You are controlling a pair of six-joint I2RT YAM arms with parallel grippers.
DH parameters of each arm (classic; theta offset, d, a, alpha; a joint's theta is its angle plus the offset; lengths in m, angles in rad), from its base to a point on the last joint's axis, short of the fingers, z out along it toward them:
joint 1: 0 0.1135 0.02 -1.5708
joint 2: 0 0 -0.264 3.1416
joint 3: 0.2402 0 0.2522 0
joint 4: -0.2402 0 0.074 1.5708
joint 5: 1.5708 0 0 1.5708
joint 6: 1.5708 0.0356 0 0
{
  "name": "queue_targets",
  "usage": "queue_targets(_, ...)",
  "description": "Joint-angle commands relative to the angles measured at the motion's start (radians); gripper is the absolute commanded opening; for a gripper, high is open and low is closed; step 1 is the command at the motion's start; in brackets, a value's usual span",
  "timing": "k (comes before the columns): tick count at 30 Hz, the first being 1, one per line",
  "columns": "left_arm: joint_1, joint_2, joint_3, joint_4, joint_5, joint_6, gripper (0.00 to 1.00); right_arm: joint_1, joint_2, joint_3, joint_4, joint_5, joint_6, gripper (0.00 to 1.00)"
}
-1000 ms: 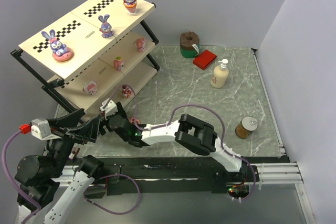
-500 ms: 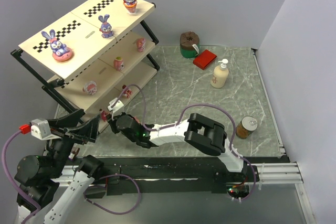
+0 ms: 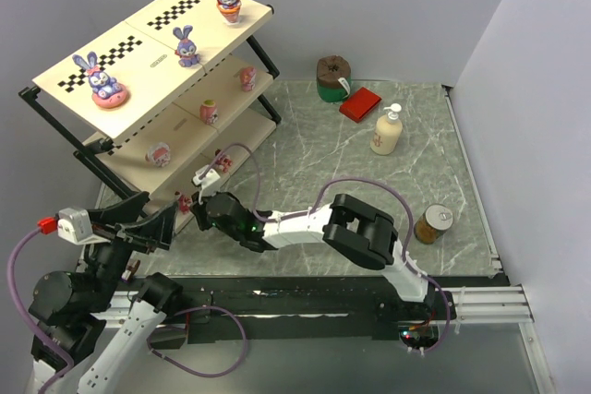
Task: Place and organize the plastic toys onto the shelf
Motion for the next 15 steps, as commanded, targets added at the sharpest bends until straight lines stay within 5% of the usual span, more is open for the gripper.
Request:
queue_targets(1, 0.0, -0.122, -0.007, 0.012, -0.005, 0.001, 0.96, -0.01, 0.017, 0.035, 0.001, -0.005, 0.019, 0.0)
queue_targets(5, 0.0, -0.122, -0.007, 0.005, -0.006, 0.001, 0.96, -0.017, -0.051, -0.045, -0.014, 0.062, 0.02, 0.0)
queue_targets(7, 0.0, -0.125, -0.008, 0.004, -0.003, 0.0, 0.96, -0.017, -0.111, -0.101, -0.04, 0.105, 0.011, 0.09)
queue_targets(11, 0.0, -0.131, -0.017, 0.01, 0.003, -0.006, 0.96, -0.017, -0.2, -0.21, -0.076, 0.199, -0.01, 0.55)
queue_targets(15, 0.0, -0.137, -0.028, 0.013, 0.006, -0.012, 0.96, -0.017, -0.249, -0.287, -0.1, 0.233, -0.012, 0.8)
